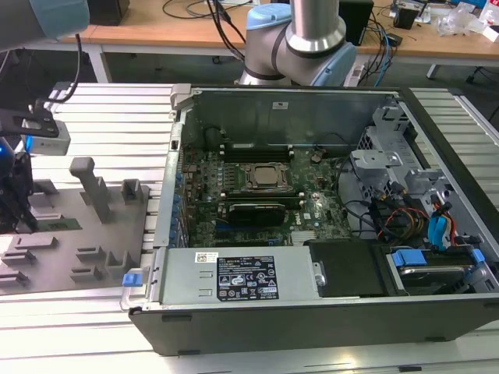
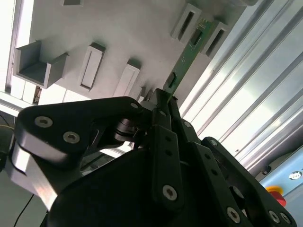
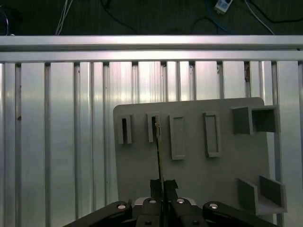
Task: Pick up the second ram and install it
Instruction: 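Pick up the second ram and move it above second insertion slot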
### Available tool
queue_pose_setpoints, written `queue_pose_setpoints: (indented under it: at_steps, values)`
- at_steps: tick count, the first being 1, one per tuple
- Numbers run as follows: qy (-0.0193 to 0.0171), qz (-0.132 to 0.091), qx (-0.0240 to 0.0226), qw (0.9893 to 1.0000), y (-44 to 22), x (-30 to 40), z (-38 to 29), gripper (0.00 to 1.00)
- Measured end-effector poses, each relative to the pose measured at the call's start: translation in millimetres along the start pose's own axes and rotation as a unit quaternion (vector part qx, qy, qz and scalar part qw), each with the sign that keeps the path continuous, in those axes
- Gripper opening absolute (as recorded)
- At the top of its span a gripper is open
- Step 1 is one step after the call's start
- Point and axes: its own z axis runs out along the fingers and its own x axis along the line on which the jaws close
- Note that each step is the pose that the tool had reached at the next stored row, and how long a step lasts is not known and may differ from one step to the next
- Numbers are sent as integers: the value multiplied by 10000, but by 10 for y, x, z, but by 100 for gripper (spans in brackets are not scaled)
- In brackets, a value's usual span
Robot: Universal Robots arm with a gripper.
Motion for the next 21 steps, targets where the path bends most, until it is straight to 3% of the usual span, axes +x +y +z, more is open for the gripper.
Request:
queue_pose_setpoints:
  at_steps: [5, 18, 21]
  values:
    - [0, 0, 0, 10000, 2, -1, -56, 14]
    - [0, 0, 0, 10000, 13, -7, -299, 14]
    - [0, 0, 0, 10000, 20, -10, -439, 14]
